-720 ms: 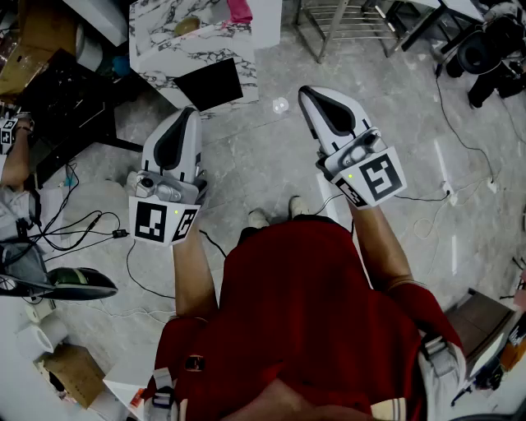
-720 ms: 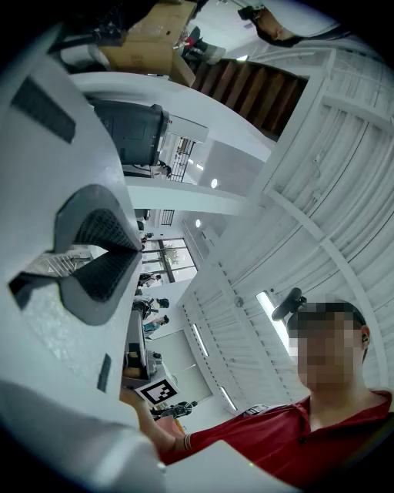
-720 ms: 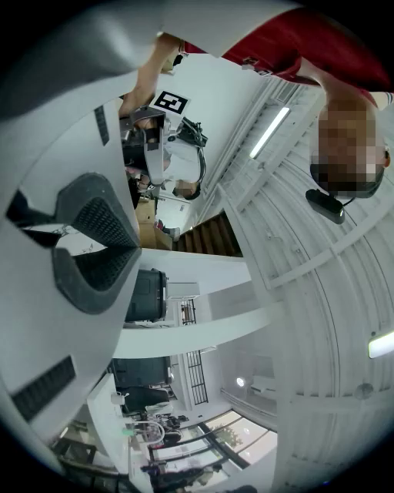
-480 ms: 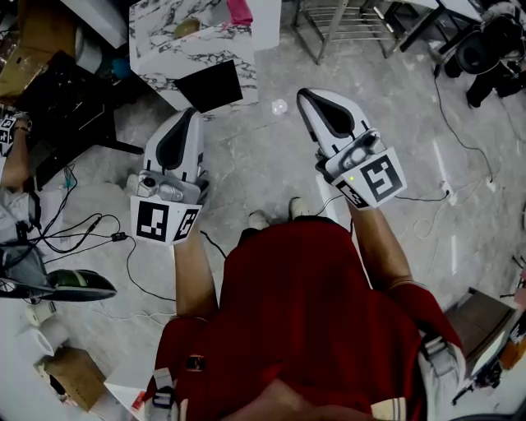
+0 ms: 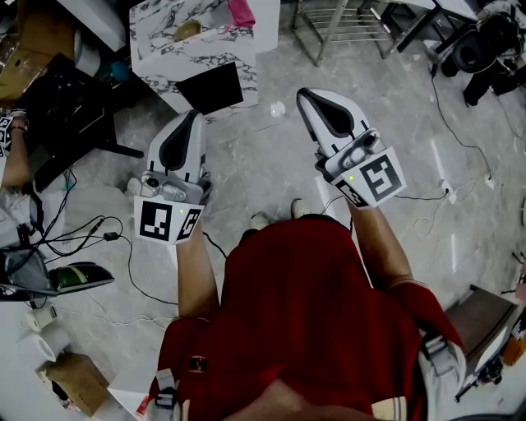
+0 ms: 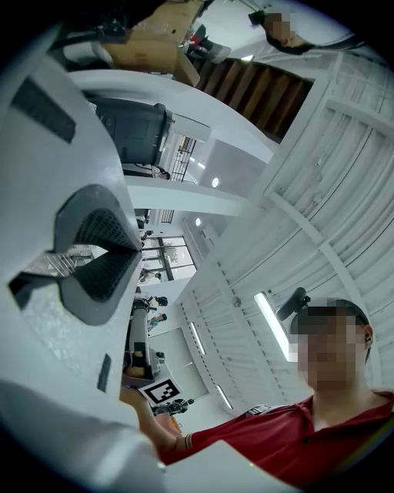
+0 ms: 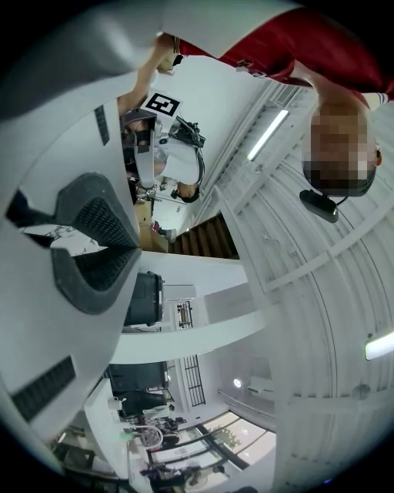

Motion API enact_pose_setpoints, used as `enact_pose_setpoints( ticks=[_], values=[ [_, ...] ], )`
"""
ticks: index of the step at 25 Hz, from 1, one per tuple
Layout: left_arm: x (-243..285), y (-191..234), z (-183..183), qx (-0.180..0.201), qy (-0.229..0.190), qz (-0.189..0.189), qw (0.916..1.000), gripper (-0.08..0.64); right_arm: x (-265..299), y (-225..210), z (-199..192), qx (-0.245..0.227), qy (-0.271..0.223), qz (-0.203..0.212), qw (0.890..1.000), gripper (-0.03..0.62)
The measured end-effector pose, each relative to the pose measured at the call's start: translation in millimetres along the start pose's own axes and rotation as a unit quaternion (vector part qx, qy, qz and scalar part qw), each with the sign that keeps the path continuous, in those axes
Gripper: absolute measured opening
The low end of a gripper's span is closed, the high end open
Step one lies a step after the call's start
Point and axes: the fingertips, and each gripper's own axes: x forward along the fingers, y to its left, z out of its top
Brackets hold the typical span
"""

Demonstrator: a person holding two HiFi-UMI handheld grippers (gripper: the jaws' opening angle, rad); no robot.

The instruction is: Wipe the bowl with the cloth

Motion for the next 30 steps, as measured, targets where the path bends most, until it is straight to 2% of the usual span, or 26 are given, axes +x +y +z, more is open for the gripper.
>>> enact_pose_setpoints(
  ticks=[14, 24, 30],
  values=[
    [-43, 44, -5, -0.001, 0.008, 0.006, 0.9999, 0.006, 40, 28, -20, 0.004, 0.026, -0.029, 0.999, -0.003],
    [-30, 86, -19, 0.01, 0.019, 0.023, 0.9995, 0.006, 93, 4, -55, 0.005, 0.06, -0.054, 0.997, -0.003],
    [2, 135, -47, 0.015, 0.042, 0.036, 0.9983, 0.006, 145, -36, -93, 0.002, 0.082, -0.064, 0.995, -0.003]
  ],
)
